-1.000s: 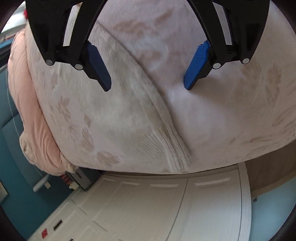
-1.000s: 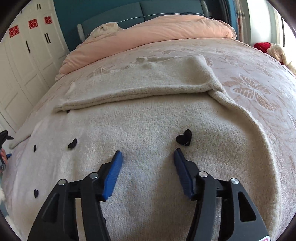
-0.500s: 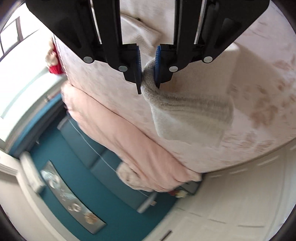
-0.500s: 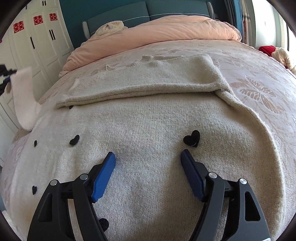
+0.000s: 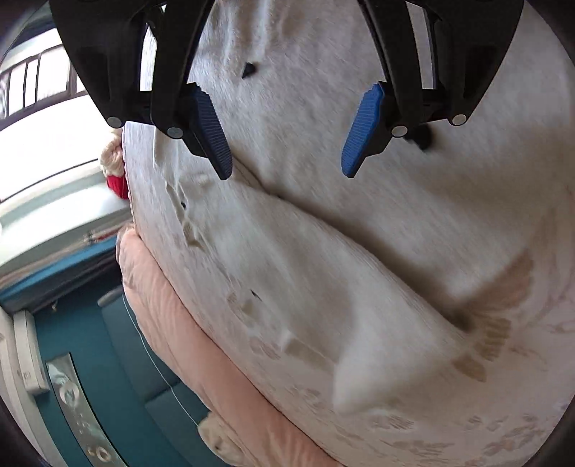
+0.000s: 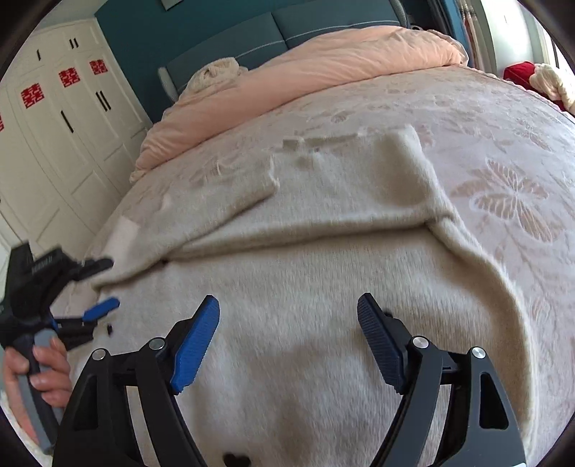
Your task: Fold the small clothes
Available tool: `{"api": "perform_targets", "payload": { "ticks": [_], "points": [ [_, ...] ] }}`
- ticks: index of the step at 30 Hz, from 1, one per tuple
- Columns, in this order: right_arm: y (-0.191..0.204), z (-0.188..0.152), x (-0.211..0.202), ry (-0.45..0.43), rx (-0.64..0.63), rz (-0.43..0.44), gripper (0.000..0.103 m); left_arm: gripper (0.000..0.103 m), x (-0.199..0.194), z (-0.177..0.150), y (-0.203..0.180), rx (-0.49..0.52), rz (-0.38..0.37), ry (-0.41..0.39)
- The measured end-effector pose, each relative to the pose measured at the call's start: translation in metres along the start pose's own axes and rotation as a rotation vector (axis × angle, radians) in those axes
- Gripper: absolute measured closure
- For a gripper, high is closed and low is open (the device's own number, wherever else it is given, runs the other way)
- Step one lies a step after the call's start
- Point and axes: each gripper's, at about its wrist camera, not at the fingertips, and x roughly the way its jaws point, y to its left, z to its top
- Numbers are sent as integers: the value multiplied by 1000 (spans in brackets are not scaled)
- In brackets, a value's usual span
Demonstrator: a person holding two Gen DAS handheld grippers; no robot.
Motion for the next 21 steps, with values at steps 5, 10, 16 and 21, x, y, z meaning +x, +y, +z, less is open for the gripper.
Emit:
{"api": "perform_targets", "payload": {
  "ticks": [5,10,16,21],
  "points": [
    [12,69,62,72,165,81,26,42,0,64,57,-256,7,-48],
    [21,89,131,165,289,1,32,48,12,83,83,-413,-7,-74],
    [55,140,79,-44,261,231,96,96,-11,99,65,-365,-59,-184],
    [37,140,29,-186,68,89,97,95,12,97,46,-174,38,-156]
  ]
}}
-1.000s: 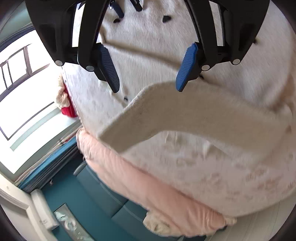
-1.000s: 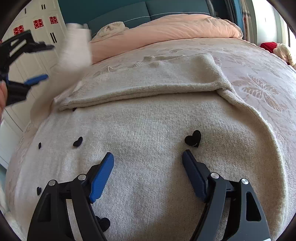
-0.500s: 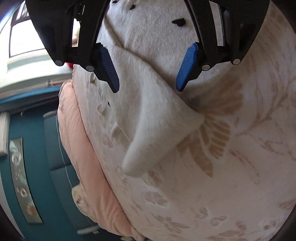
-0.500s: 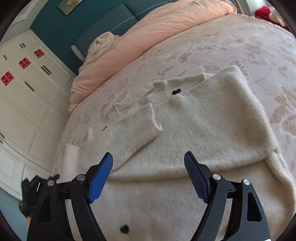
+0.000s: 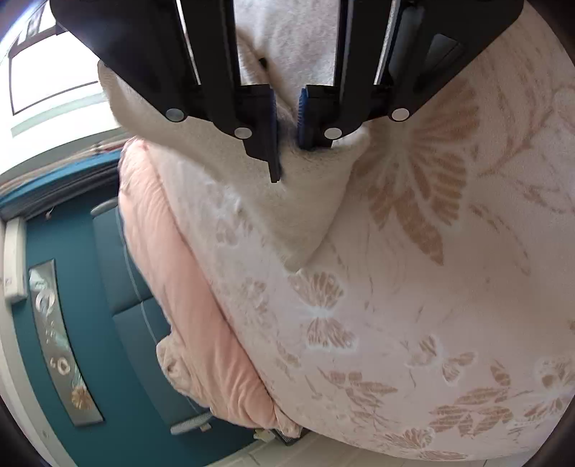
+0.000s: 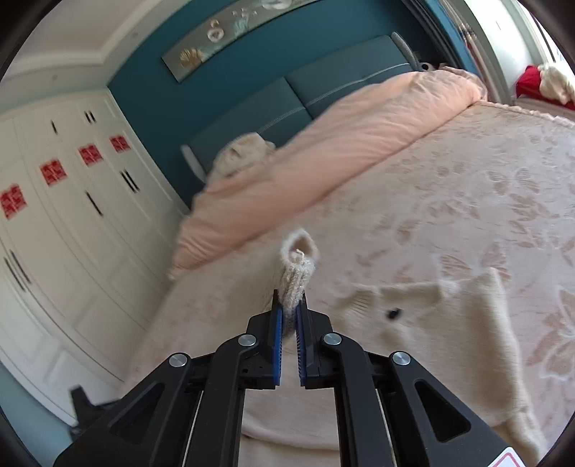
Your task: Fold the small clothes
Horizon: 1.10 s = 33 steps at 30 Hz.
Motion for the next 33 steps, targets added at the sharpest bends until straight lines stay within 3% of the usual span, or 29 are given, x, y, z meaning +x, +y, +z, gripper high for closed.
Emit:
{"api": "perform_targets", "payload": {
  "ticks": [3,7,8,9,11,16,19,22,24,26,27,29,31,33],
  "points": [
    [-65,-56,65,328,28,-228,97,96,30,-20,10,4,114,56],
    [-66,-48,24,185,119,-75,97,96,30,-28,7,35,126,34],
    [-62,-45,15,139,83,-68,97,96,33,-27,7,47,130,36],
    [-61,-49,21,148,41,-113,97,95,36,-26,7,55,133,39],
    [-82,-71,53,312,67,-172,99,95,40,-27,4,77,145,34],
    [-82,-58,22,233,167,-100,96,94,41,-32,3,138,147,15],
    [-49,-41,-3,108,43,-149,93,94,42,-36,6,166,131,-2],
    [-10,-31,18,177,-62,-76,93,94,41,-42,6,198,130,-28],
    [12,-35,54,256,-161,-55,93,94,39,-46,9,215,133,-41],
    [10,-47,101,385,-218,-110,94,94,40,-46,7,238,141,-50],
    [1,-54,122,444,-229,-163,103,94,41,-47,5,255,148,-54],
    [-20,-48,126,423,-107,-112,103,94,42,-49,3,278,155,-64],
    [-28,-32,105,338,39,-110,95,94,43,-50,4,280,150,-73],
    [-28,-29,94,272,27,-81,96,94,44,-51,7,280,140,-86]
  ]
}}
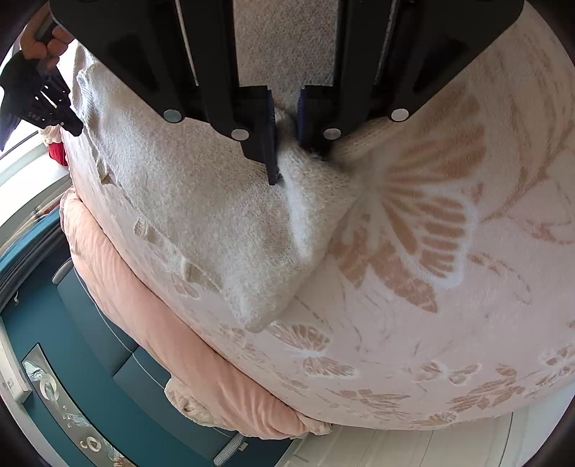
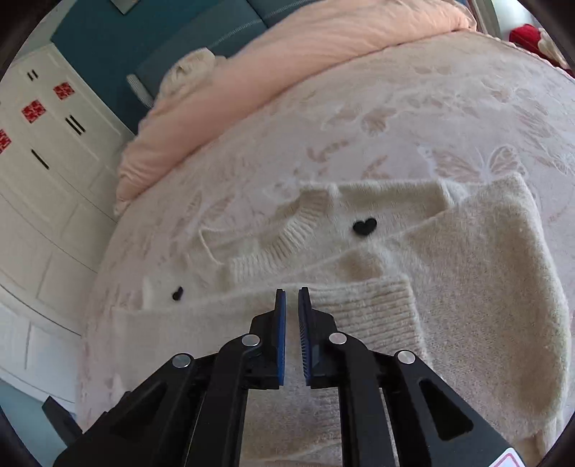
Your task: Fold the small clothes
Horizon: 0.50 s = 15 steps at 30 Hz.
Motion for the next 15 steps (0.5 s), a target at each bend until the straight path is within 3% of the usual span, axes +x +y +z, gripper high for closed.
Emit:
{"api": "perform_targets", "payload": {
  "ticks": [1,2,4,6,7,8,10,11,12,15],
  "points": [
    [-2,-4,11,36,-47,-77,96,94,0,-1,0,1,-2,-5],
    [-8,-10,30,123,-81,-132,103,94,0,-1,0,2,-3,-7],
    [-18,-9,19,84,-53,-84,103,94,-1,0,1,0,-7,-2],
    [-24,-4,-13,57,54,-51,91,93,-8,3,0,12,-12,20],
    [-27,-6,-34,24,70,-12,91,91,-15,4,0,34,-9,36],
    [-30,-12,-60,-10,63,4,88,85,-26,5,1,51,-8,50],
    [-42,-34,-107,-48,21,-44,64,65,-58,0,11,77,-26,64],
    [-53,-51,-131,-60,6,-84,47,51,-76,-4,18,85,-25,68],
    [-66,-71,-154,-63,-2,-115,43,44,-97,-9,29,89,-19,70],
    [-106,-141,-211,-9,-16,-222,41,33,-148,-31,66,83,12,110]
  ]
}}
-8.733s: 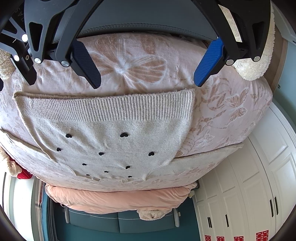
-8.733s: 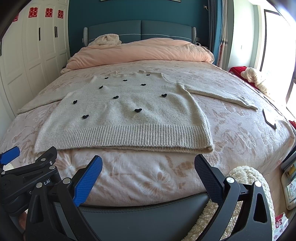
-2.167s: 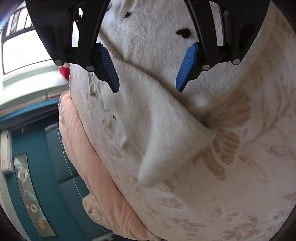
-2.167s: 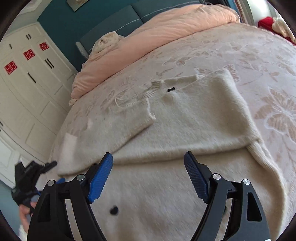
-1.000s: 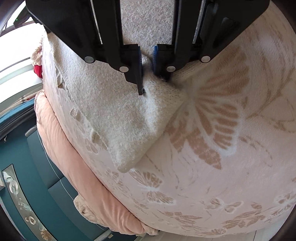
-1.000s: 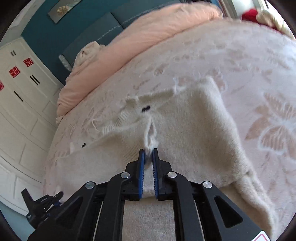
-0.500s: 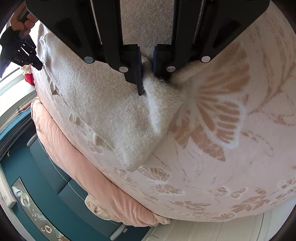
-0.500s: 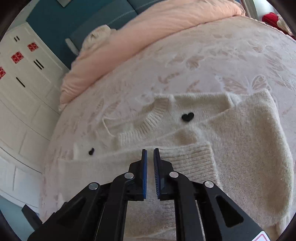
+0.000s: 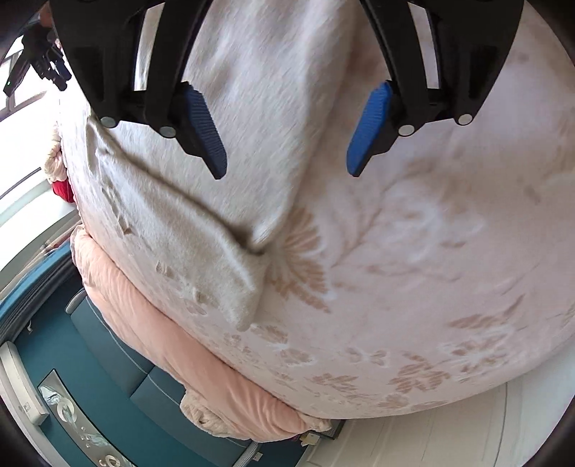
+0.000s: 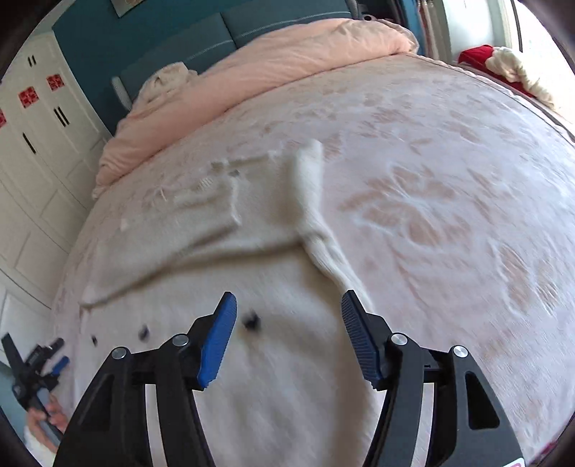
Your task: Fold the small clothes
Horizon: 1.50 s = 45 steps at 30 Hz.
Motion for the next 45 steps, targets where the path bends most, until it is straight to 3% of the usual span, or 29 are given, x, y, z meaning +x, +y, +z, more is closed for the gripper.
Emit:
{"api": "perform_targets", "payload": {
  "ticks": [3,8,10,13,17,20,22,23,25,26,27,29,35,40,45],
  "points": [
    [-37,-69,-33,94,15,-71,40,26,-33,-34,34,-54,33,81],
    [-57,-142,-55,192,115,-2,37,15,-64,-81,47,-96,-24,115],
    [-50,-150,-52,201,128,35,37,13,-66,-94,35,-94,-49,118],
    [-34,-149,-45,177,134,67,29,10,-58,-109,20,-106,-107,168],
    [-21,-140,-31,156,172,77,16,6,-47,-113,-6,-42,-49,188],
    [-11,-137,-26,137,189,104,16,6,-42,-112,-16,-44,-71,227],
    [-10,-134,-22,135,201,130,16,9,-38,-109,-18,-44,-57,225],
    [-10,-132,-21,136,215,138,23,18,-37,-107,-17,-50,-47,220],
    [-12,-126,-19,141,237,176,64,55,-36,-101,-15,-62,-40,217],
    [-14,-123,-17,165,259,190,89,86,-36,-97,-12,-85,-61,236],
    [-17,-121,-17,178,289,213,89,95,-37,-94,-8,-121,-91,253],
    [-19,-116,-30,141,319,270,91,96,-48,-88,-3,-168,-127,232],
    [-13,-106,-88,91,259,365,93,97,-108,-81,-4,-103,-190,188],
    [-19,-123,-120,197,104,301,94,97,-148,-105,12,-78,-192,252],
    [-21,-179,-152,382,-78,223,94,97,-189,-159,29,14,-146,363]
  ]
}}
